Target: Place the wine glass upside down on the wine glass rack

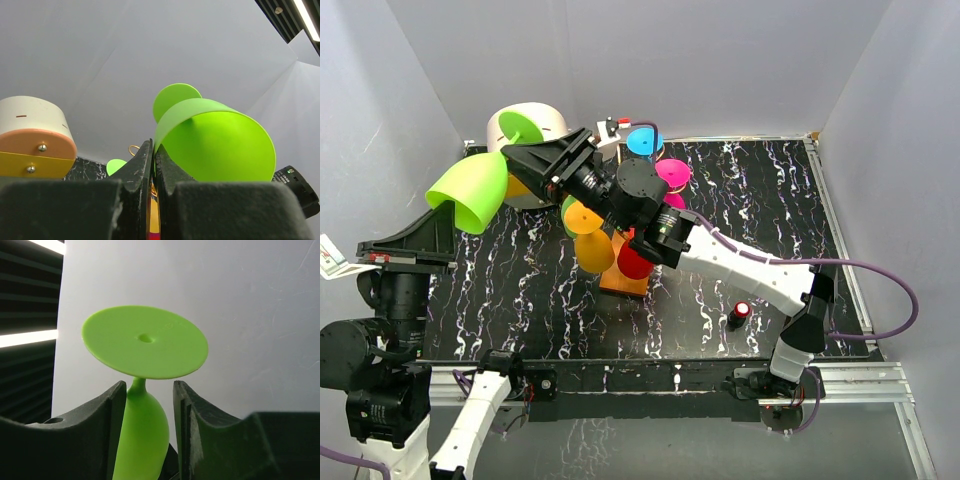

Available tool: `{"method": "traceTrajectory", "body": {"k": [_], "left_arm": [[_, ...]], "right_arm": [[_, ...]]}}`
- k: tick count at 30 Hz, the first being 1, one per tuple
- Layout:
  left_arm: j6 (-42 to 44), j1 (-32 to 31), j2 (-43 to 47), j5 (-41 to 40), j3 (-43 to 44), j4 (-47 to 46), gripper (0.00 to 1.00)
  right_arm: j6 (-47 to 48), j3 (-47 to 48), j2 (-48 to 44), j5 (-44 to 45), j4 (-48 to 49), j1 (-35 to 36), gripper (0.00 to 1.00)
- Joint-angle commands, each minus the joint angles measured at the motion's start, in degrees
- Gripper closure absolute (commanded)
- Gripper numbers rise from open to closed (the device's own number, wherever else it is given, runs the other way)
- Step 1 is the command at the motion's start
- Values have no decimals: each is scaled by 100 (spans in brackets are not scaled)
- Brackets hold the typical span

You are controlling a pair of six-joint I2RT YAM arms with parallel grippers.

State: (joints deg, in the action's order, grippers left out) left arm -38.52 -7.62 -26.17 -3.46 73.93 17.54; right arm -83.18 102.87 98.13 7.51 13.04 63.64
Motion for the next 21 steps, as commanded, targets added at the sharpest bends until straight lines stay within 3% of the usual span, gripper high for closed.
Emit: {"method": "traceTrajectory", "body": {"k": [1,4,13,17,21], "left_arm": [[49,15,50,255,-10,-348,100],[71,16,51,369,23,-340,100],[126,16,149,672,31,-198,100],[124,15,222,569,-50,-163,100],[181,15,256,414,-3,45,97]], "right_arm": [[-49,294,13,-113,339,26,65],[-102,292,31,-136,361,26,74],[-267,622,257,-394,322,17,77],[-233,652,342,-412,296,17,100],[-33,559,289,-244,354,17,100]]}}
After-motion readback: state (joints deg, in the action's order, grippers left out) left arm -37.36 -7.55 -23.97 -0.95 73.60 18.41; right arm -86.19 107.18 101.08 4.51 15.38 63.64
